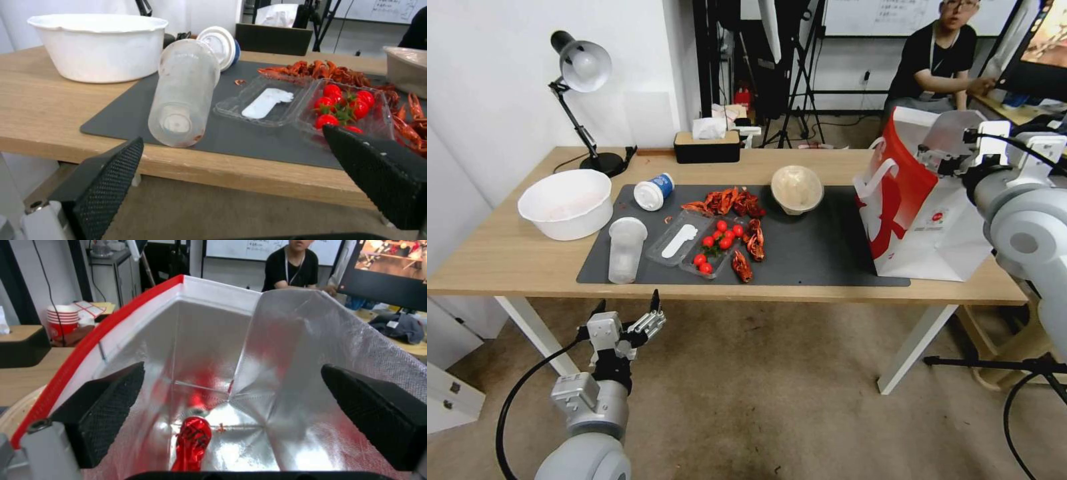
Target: Pick up the trash from the table and place it into the takeout bag.
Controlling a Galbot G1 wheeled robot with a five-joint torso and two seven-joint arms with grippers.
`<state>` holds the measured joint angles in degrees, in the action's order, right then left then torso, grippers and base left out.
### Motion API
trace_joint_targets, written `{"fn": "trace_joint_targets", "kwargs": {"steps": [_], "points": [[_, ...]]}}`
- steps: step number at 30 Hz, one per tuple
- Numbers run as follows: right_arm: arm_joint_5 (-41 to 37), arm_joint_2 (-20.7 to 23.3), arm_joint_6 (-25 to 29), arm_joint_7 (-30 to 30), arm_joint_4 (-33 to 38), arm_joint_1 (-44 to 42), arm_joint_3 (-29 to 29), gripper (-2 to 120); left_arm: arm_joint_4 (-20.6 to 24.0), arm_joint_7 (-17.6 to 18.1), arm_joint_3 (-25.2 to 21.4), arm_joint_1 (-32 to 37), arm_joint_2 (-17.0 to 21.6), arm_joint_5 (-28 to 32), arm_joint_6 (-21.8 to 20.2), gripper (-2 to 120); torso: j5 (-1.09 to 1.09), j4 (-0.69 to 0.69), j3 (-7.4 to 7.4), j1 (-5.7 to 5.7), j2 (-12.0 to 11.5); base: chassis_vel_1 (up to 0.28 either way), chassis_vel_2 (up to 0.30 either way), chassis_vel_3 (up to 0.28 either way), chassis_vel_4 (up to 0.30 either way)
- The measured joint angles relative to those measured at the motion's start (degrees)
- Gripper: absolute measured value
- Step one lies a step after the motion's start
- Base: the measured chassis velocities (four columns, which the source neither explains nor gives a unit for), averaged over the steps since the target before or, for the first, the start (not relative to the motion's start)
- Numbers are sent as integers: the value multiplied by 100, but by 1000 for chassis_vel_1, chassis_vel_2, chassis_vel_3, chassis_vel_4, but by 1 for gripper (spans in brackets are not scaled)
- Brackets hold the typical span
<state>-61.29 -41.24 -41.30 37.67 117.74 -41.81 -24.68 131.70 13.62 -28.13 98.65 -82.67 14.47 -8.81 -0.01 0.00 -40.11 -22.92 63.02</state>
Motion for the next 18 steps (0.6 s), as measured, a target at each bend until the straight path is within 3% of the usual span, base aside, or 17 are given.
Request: {"fn": "trace_joint_targets", "kwargs": {"steps": [13,18], "points": [[-21,6,7,35,97,-106,-43,100,24,0,22,19,0,-4,0,100,0,0,0,0,0,0,0,0,0],[68,-3,411,-156,227,-198,-141,100,31,0,23,23,-1,-9,-1,100,1,0,0,0,0,0,0,0,0]]}}
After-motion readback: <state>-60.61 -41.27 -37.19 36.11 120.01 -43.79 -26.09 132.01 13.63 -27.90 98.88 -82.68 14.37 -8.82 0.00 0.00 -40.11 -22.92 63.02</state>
